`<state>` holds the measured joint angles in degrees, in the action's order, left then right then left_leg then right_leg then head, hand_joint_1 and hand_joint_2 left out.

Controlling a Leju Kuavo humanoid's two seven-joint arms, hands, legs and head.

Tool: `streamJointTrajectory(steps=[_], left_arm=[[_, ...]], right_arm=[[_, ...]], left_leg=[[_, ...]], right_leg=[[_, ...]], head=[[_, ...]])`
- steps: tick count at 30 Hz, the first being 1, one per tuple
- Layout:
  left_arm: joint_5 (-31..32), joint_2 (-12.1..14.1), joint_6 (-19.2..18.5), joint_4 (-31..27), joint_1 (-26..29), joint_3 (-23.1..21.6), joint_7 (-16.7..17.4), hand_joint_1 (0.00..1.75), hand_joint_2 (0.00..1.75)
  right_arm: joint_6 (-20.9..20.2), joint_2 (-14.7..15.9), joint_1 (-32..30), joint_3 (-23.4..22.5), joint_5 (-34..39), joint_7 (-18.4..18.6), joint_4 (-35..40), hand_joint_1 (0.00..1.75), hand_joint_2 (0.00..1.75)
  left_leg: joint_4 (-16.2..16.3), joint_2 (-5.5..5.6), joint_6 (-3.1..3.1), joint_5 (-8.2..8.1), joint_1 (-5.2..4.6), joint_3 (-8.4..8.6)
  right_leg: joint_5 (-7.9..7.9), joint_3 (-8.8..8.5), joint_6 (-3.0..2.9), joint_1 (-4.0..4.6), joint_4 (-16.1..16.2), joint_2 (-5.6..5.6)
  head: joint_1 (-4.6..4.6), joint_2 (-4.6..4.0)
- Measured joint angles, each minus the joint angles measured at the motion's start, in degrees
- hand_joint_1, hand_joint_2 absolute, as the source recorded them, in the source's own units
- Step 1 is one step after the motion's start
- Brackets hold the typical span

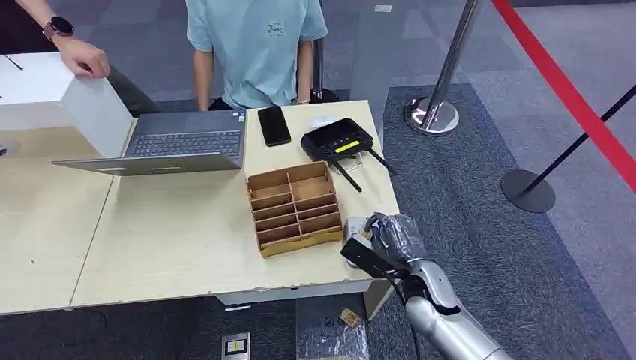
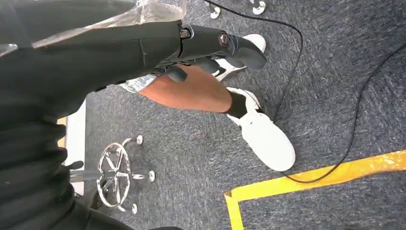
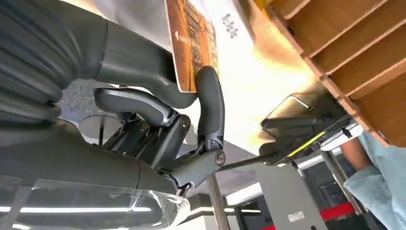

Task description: Pass the card to the sensor for recognition and then transmit it.

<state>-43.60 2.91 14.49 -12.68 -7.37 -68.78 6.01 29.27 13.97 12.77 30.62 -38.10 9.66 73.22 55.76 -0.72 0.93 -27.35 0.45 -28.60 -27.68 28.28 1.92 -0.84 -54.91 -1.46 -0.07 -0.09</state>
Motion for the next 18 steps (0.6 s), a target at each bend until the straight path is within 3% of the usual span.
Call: streamJointTrajectory(steps=[18], left_arm=[[0.4,-0.2,0.0,0.0,0.0,0.0,-0.2,0.00,1.75]], right_arm=[[0.0,-0.8,0.3,0.8,-0.2,0.5,-2.5,1.75,1.75]], left_leg=[[0.0,-0.01,0.00,0.00,-0.01,0.00]], right_leg=[[0.01,-0.02,0.00,0.00,0.0,0.00]], head=[[0.00,0.00]])
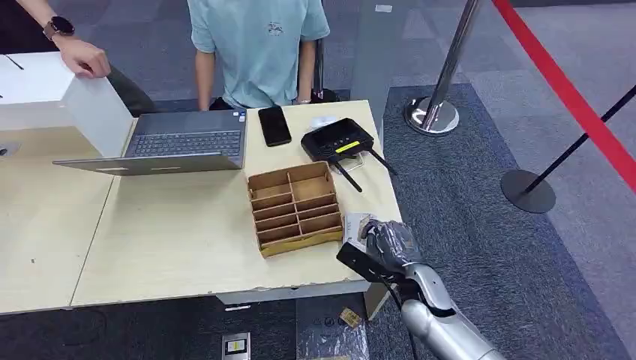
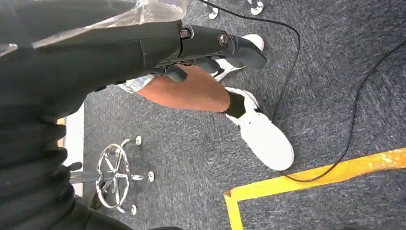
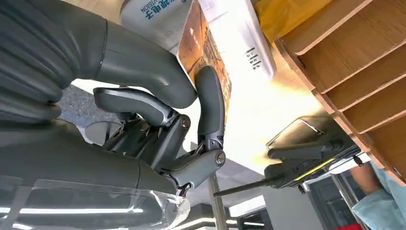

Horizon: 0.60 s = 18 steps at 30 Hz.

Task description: Pass the card to the sensor for recognition and then transmit it.

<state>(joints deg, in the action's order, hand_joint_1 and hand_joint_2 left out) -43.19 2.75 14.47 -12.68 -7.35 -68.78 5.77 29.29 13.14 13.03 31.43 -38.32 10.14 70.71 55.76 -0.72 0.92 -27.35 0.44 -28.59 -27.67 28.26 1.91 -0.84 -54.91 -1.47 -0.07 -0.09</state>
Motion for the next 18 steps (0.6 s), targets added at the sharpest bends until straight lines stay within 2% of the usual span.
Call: streamJointTrajectory(steps=[9,18], left_arm=[[0.0,-0.1,0.0,0.0,0.0,0.0,0.0,0.00,1.75],[0.2,-0.2,0.0,0.0,0.0,0.0,-0.7,0.00,1.75]], right_arm=[[-0.1,0.1,0.0,0.0,0.0,0.0,0.0,1.75,1.75],[-0.6,0.9,0.8,-0.2,-1.1,1.6,1.1,1.75,1.75]], left_leg=[[0.0,0.00,0.00,0.00,0.00,0.00],[0.0,0.00,0.00,0.00,-0.01,0.00]], right_leg=[[0.00,0.00,0.00,0.00,0.0,0.00],[0.00,0.00,0.00,0.00,0.0,0.00]], head=[[0.00,0.00],[0.00,0.00]])
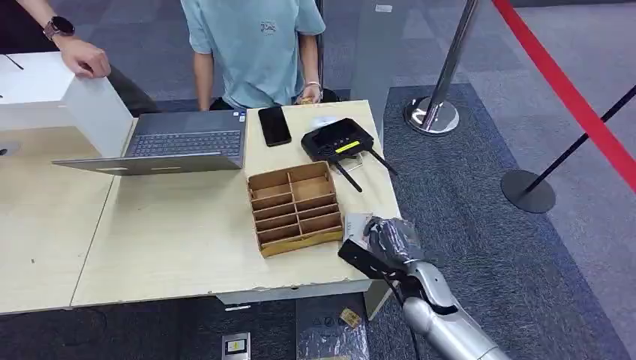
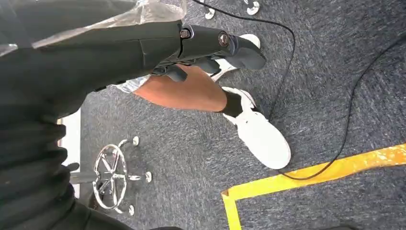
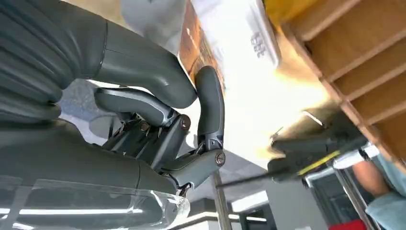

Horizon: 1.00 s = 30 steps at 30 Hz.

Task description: Pass the card to the sensor for recognition and then transmit it.

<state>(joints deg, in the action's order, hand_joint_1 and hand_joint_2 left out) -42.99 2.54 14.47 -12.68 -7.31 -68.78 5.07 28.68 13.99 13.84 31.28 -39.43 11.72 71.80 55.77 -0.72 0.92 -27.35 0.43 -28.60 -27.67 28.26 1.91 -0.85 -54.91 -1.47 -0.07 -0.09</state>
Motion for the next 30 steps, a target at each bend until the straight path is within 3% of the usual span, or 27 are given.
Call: streamJointTrajectory(steps=[17,24,30], left_arm=[[1.6,0.0,-0.5,0.0,0.0,0.0,-0.7,0.00,1.75],[2.7,-0.1,-0.8,0.0,0.0,0.0,-0.8,0.00,1.75],[3.2,-0.2,-1.0,0.0,-0.2,0.0,-0.9,0.00,1.75]], right_arm=[[-7.5,4.0,10.6,-2.5,-3.5,4.2,9.9,1.75,1.75],[-11.1,3.8,17.5,-1.8,-4.1,4.6,11.2,1.75,1.75],[-13.0,1.8,23.4,0.5,-4.0,4.5,10.3,1.75,1.75]], left_leg=[[0.0,-0.02,0.00,0.00,0.00,-0.01],[0.0,-0.01,0.00,0.00,0.00,-0.05],[0.0,0.03,0.00,0.00,0.01,-0.07]], right_leg=[[0.01,0.02,-0.01,0.00,0.0,0.01],[0.01,0.01,-0.01,0.00,0.0,0.01],[0.01,0.02,-0.01,0.01,-0.1,0.00]], head=[[0.00,0.00],[0.00,0.00],[-0.02,0.00]])
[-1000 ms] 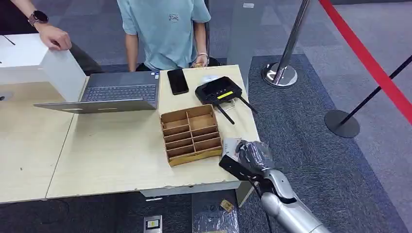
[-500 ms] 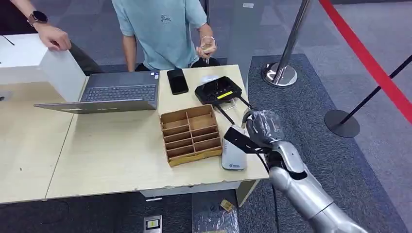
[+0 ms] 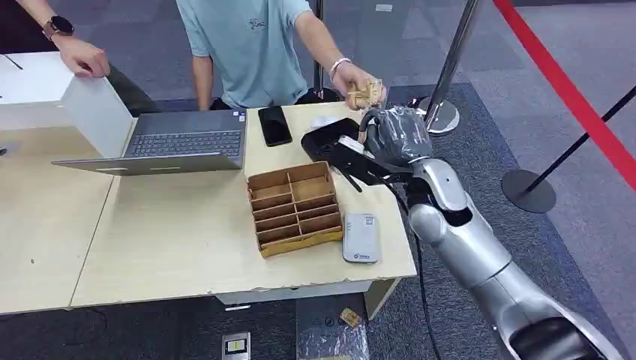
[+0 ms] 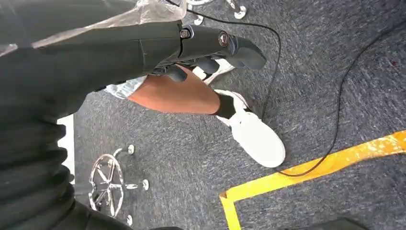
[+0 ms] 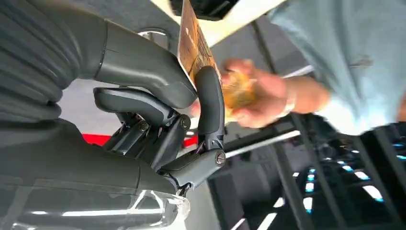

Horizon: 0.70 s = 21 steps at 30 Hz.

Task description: Pass the card to the sensor for recognition and then transmit it.

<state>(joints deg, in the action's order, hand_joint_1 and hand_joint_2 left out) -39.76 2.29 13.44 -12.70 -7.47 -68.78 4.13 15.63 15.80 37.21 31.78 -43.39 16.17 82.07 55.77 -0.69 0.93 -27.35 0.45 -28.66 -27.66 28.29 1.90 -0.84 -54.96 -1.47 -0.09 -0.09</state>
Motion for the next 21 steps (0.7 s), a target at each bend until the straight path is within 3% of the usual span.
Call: streamJointTrajectory(steps=[11,20,21], left_arm=[[0.4,-0.3,0.0,0.0,-0.1,0.0,0.2,0.00,1.75],[0.8,-0.3,0.2,0.0,-0.1,0.0,0.2,0.00,1.75],[0.8,-0.3,0.2,0.0,-0.1,0.0,0.3,0.00,1.75]], right_arm=[[-0.2,-4.3,5.1,3.8,0.3,-1.7,-4.8,1.75,1.75],[-0.2,-6.0,6.3,5.7,0.3,-1.9,-8.3,1.75,1.75],[-0.2,-6.1,6.4,5.9,0.3,-1.9,-8.6,0.87,1.75]], left_leg=[[0.0,0.00,0.00,0.00,0.00,-0.03],[0.0,0.00,0.00,0.00,0.00,-0.02],[0.0,-0.01,0.00,0.00,0.00,-0.02]], right_leg=[[0.00,0.03,0.00,0.00,0.0,0.00],[0.00,0.03,0.00,0.00,0.0,0.00],[0.00,0.03,0.00,0.00,0.0,0.00]], head=[[0.02,0.00],[0.02,0.00],[0.02,0.00]])
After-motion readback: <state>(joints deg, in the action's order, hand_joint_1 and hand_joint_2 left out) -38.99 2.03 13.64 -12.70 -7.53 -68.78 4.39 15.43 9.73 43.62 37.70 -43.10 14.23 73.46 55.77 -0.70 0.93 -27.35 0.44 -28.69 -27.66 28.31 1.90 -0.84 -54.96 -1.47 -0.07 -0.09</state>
